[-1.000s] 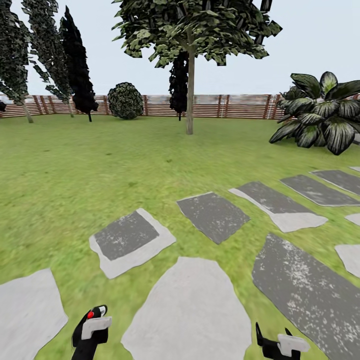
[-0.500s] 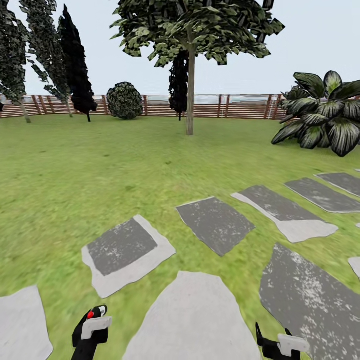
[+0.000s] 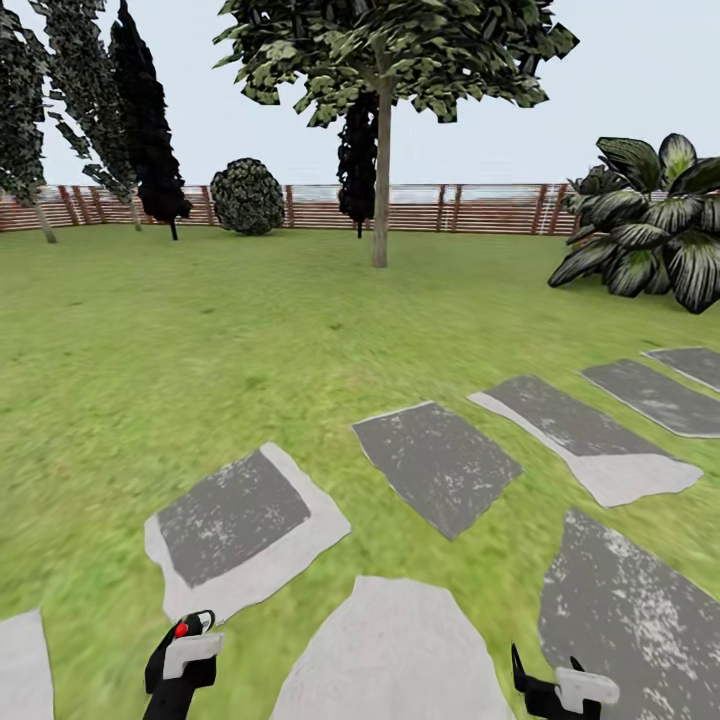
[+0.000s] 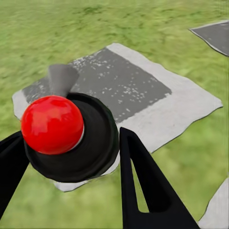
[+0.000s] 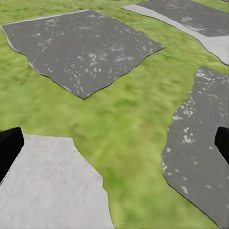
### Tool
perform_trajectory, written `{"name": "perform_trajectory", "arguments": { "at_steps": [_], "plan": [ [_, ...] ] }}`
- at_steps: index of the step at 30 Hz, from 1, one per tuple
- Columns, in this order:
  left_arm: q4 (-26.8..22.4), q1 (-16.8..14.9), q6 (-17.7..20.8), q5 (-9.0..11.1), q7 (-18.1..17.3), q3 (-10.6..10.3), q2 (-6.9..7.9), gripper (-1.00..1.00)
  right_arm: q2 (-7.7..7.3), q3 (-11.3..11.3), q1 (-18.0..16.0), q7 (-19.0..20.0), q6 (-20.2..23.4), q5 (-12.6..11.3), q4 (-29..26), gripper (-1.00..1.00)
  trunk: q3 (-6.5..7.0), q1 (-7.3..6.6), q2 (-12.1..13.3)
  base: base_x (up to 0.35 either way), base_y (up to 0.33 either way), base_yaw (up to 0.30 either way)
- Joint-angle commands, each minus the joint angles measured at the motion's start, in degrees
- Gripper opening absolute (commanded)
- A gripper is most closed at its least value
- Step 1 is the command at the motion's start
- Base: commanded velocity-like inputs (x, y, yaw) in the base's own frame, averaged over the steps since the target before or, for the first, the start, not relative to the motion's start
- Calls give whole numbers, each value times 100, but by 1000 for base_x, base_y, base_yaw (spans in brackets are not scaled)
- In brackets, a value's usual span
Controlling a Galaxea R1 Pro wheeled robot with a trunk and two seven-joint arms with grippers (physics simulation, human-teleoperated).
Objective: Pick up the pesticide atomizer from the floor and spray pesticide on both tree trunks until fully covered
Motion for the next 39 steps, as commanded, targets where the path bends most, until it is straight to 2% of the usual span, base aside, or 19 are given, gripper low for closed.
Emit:
{"name": "perform_trajectory", "arguments": {
  "at_steps": [1, 11, 12, 13, 17, 21, 39],
  "plan": [
    [-1, 0, 0, -1, 0, 0, 0, -100, 1, 0, 0, 0, -1, 0, -1, 100, 0, 0, 0, 340, 0, 0],
    [-21, 0, -7, 5, 2, -7, 0, -100, 11, 3, 0, -3, -40, 9, 3, 100, 0, 0, 0, 340, 0, 0],
    [-39, 0, -7, 6, 5, -11, 0, -100, 47, 5, 3, 1, -49, 15, 7, 100, 0, 0, 0, 340, 0, 0],
    [-67, 0, -3, 7, 7, -19, 0, -100, 156, 7, 6, 9, -52, 22, 76, 100, 0, 0, 0, 340, 0, 0],
    [-79, 0, 14, 8, 9, -19, 0, -100, 419, 4, 8, 12, -51, 13, 790, 100, 0, 0, 0, 340, 0, 0],
    [-84, 0, 8, 8, 9, -21, 0, -100, 517, 1, 9, 9, -44, 3, 1217, 100, 0, 0, 0, 339, 0, 0],
    [-106, 0, 2, 8, 9, -35, 0, -100, 517, 0, 9, -21, -3, 9, 1376, 100, 0, 0, 0, 340, 0, 0]
  ]
}}
